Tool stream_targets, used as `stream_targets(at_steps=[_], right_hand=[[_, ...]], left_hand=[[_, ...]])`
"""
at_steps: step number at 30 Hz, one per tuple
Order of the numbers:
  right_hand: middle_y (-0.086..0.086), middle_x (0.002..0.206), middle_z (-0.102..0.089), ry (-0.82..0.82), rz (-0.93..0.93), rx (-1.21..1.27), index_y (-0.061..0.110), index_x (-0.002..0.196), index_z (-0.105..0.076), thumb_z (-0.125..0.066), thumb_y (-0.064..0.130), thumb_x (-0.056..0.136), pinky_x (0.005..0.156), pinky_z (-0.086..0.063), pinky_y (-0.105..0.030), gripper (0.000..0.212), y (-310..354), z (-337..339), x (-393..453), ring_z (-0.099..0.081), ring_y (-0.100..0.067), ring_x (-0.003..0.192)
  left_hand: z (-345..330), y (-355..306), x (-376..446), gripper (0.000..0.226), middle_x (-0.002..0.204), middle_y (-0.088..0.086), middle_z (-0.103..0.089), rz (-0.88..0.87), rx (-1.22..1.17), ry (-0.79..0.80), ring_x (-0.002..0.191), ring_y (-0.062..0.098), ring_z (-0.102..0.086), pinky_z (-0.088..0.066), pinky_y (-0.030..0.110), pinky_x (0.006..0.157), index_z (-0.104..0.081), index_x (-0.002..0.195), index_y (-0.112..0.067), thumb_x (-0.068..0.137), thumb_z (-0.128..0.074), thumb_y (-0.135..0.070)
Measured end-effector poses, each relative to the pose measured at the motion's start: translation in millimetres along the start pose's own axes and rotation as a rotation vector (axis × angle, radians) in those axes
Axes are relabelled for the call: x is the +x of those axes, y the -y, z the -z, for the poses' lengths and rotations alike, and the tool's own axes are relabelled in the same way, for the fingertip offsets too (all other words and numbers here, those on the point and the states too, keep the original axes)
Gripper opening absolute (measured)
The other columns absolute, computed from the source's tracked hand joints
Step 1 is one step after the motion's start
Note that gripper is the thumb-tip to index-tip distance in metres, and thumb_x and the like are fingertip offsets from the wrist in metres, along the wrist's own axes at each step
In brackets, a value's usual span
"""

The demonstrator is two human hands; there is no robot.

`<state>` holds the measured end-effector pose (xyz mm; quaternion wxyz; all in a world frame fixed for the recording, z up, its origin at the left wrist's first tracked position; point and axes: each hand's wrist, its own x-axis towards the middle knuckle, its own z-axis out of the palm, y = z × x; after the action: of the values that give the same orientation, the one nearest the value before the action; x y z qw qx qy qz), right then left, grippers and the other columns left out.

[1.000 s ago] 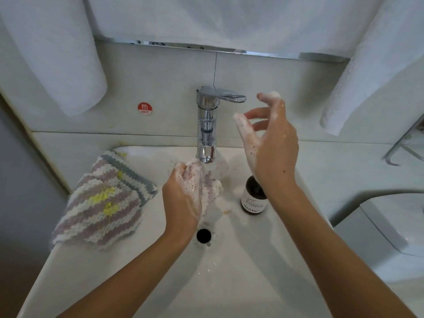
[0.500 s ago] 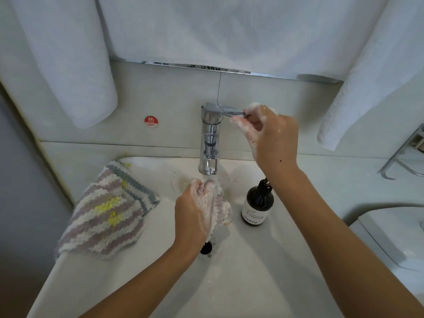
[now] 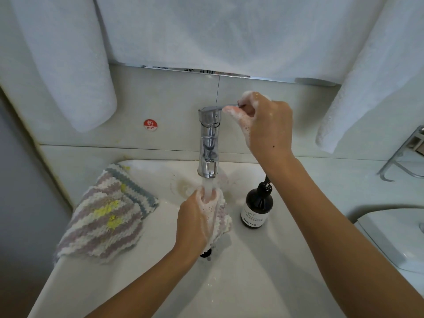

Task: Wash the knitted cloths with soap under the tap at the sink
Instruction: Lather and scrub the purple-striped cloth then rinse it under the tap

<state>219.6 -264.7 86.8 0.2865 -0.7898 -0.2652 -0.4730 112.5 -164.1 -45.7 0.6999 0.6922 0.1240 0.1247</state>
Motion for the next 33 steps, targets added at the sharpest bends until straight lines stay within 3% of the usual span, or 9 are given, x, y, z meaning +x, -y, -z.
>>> stream_targets(at_steps=[1, 4, 6, 10, 15, 21, 28, 33], right_hand=[[-0.004, 0.066, -0.069, 0.011, -0.022, 0.009, 0.009, 0.078, -0.068, -0.071, 0.042, 0.080, 0.054, -0.052, -0.039, 0.034, 1, -1, 1, -0.061, -0.026, 0.055], [-0.003, 0.069, -0.069, 0.036, -0.076, 0.029, 0.010, 0.081, -0.068, -0.071, 0.042, 0.081, 0.058, -0.052, -0.040, 0.033, 3, -1, 1, -0.062, -0.027, 0.058], [-0.003, 0.070, -0.070, 0.042, -0.087, 0.033, 0.010, 0.082, -0.068, -0.071, 0.043, 0.081, 0.059, -0.052, -0.041, 0.033, 3, -1, 1, -0.062, -0.026, 0.060], [-0.003, 0.070, -0.069, 0.037, -0.088, 0.030, 0.010, 0.081, -0.068, -0.070, 0.043, 0.082, 0.059, -0.053, -0.041, 0.034, 5, -2, 2, -0.062, -0.026, 0.060], [-0.002, 0.072, -0.070, 0.034, -0.139, 0.068, 0.009, 0.083, -0.067, -0.071, 0.041, 0.082, 0.063, -0.053, -0.041, 0.032, 9, -4, 0, -0.063, -0.027, 0.063], [-0.002, 0.070, -0.070, 0.035, -0.085, 0.022, 0.010, 0.083, -0.068, -0.069, 0.044, 0.083, 0.060, -0.054, -0.042, 0.034, 7, -3, 2, -0.063, -0.024, 0.059], [-0.002, 0.071, -0.069, 0.053, -0.102, 0.016, 0.010, 0.084, -0.067, -0.069, 0.047, 0.082, 0.061, -0.052, -0.039, 0.037, 10, -4, 5, -0.061, -0.024, 0.059], [-0.004, 0.067, -0.067, 0.048, -0.135, 0.022, 0.007, 0.083, -0.066, -0.070, 0.045, 0.082, 0.060, -0.052, -0.041, 0.038, 11, -6, 3, -0.060, -0.028, 0.058]], left_hand=[[1, -4, -3, 0.005, 0.087, -0.007, -0.060, -0.061, 0.051, 0.014, 0.076, 0.012, -0.057, -0.052, 0.022, 0.070, -0.056, 0.092, -0.025, 0.095, -0.053, -0.023], [3, -6, -3, 0.034, 0.077, -0.003, -0.059, -0.102, 0.317, 0.004, 0.077, 0.021, -0.057, -0.046, 0.032, 0.073, -0.055, 0.082, -0.018, 0.091, -0.042, -0.048], [0, -12, -5, 0.038, 0.077, 0.003, -0.061, -0.067, 0.318, -0.057, 0.077, 0.023, -0.059, -0.047, 0.035, 0.070, -0.057, 0.080, -0.014, 0.096, -0.043, -0.046], [-2, -12, -7, 0.037, 0.076, 0.000, -0.059, -0.054, 0.378, -0.094, 0.071, 0.014, -0.056, -0.045, 0.029, 0.064, -0.057, 0.080, -0.017, 0.098, -0.041, -0.045], [0, -8, -6, 0.042, 0.084, 0.004, -0.062, -0.045, 0.349, -0.078, 0.082, 0.019, -0.061, -0.050, 0.032, 0.071, -0.059, 0.088, -0.013, 0.097, -0.041, -0.050], [1, -8, -6, 0.047, 0.071, 0.001, -0.049, -0.070, 0.359, -0.088, 0.067, 0.013, -0.047, -0.042, 0.028, 0.062, -0.050, 0.081, -0.005, 0.097, -0.043, -0.049], [3, -12, -9, 0.038, 0.058, -0.012, -0.045, -0.101, 0.297, -0.077, 0.056, 0.001, -0.043, -0.037, 0.019, 0.055, -0.046, 0.067, -0.018, 0.096, -0.049, -0.042], [4, -9, -7, 0.041, 0.052, -0.012, -0.035, -0.140, 0.231, -0.115, 0.053, 0.007, -0.034, -0.035, 0.030, 0.056, -0.038, 0.061, -0.017, 0.094, -0.056, -0.031]])
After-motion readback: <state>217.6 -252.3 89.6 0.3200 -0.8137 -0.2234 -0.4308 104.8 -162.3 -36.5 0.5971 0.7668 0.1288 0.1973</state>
